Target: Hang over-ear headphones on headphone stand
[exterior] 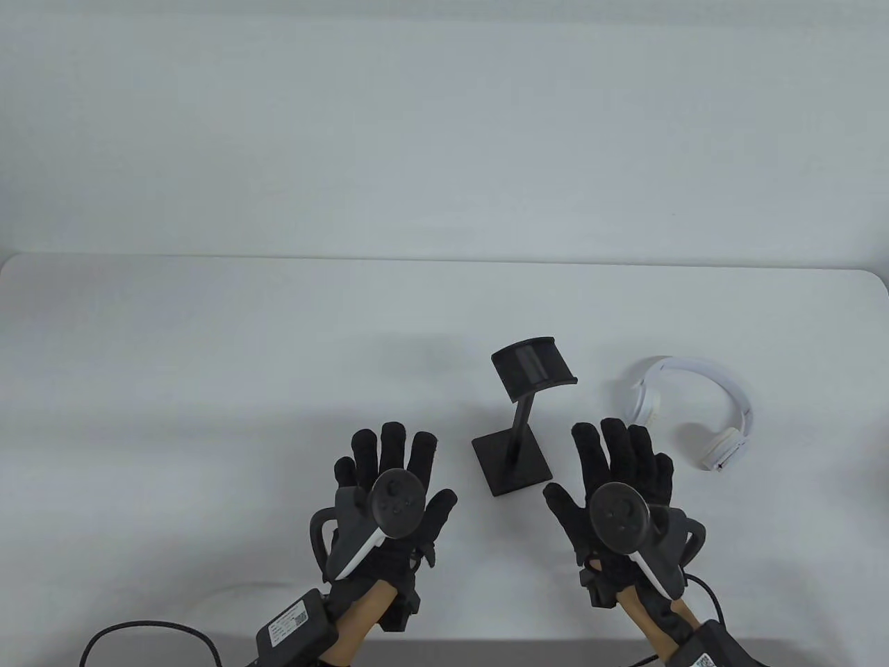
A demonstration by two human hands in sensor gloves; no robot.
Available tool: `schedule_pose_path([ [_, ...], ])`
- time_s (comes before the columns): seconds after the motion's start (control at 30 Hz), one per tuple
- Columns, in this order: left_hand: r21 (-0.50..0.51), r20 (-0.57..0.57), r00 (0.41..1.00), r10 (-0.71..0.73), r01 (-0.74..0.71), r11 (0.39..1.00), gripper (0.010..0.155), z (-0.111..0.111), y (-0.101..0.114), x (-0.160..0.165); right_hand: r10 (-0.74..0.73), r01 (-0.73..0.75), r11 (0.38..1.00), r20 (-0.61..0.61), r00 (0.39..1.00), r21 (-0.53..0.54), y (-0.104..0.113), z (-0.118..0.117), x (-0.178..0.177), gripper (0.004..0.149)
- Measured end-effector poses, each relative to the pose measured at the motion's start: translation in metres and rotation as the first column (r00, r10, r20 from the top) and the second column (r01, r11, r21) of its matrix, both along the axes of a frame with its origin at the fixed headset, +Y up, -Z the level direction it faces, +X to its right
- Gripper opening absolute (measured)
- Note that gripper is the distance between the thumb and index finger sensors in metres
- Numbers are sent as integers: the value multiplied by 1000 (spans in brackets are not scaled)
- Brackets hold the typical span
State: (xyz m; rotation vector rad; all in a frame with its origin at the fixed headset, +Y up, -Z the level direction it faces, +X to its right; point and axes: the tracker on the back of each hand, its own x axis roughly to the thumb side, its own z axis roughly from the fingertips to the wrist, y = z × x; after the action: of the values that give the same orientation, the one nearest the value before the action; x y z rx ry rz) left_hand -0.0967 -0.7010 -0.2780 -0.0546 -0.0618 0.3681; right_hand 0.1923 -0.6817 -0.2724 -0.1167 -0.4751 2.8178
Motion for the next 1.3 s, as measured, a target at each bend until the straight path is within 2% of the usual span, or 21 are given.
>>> schedule_pose_path([
  [0.3,17,-12,1000,13,-12,1000,77,1,4,-3,-65,64,998,70,995,7,11,-4,20,83],
  [0.43,12,-15,1000,21,-21,1000,77,1,4,-4,-70,73,997,120,990,-14,22,-14,37,83],
  [0.57,11,-12,1000,25,-25,1000,77,0,4,-4,-93,107,992,209,974,-60,35,-36,67,84],
  [0.73,7,-11,1000,26,-26,1000,77,0,3,-5,-98,152,979,339,936,-138,38,-69,110,84],
  [1.0,-4,-23,1000,21,-21,1000,77,-2,2,-7,-23,248,910,557,830,-332,8,-128,176,85],
  [1.13,-16,-35,999,26,-27,1000,77,-3,0,-9,22,323,852,644,765,-413,-12,-148,205,85],
  [1.3,-26,-44,999,28,-29,999,77,-5,-1,-11,16,460,767,731,682,-447,-38,-160,238,82],
])
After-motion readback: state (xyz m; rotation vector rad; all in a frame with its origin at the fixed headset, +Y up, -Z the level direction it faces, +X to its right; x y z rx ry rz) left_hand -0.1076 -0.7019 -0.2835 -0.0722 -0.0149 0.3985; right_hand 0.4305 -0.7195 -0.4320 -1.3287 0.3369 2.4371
